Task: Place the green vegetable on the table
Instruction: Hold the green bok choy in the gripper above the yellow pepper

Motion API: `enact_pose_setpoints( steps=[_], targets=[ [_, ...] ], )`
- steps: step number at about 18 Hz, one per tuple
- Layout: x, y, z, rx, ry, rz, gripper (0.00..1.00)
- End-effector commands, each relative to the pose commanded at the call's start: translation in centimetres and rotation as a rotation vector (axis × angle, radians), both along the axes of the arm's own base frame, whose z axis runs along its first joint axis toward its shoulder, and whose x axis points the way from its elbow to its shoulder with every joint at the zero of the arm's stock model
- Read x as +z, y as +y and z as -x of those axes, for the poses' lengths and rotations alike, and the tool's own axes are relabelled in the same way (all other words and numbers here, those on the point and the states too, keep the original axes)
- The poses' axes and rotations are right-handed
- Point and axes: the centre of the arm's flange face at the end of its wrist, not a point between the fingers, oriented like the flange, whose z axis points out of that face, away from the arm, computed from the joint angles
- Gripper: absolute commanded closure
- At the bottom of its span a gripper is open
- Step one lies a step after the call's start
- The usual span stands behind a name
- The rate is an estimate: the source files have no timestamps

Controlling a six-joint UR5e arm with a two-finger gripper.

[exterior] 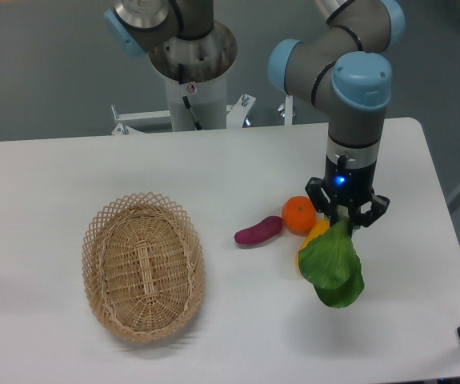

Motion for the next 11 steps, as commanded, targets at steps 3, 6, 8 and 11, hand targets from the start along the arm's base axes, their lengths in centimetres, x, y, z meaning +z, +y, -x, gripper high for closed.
enact_pose_setpoints(
  steps=[3,6,8,11],
  targets=[
    [-0.2,0.1,0.0,0.022,-0.009,-0.003,0.63],
    [-0.2,0.3,0.1,0.026,-0.009,-0.006,0.63],
    [0.0,0.8,0.1,0.048,-0.014,-0.015,0.63],
    [-0.2,1.6,-0.1,0.062,-0.015,-0.024,0.63]
  ],
)
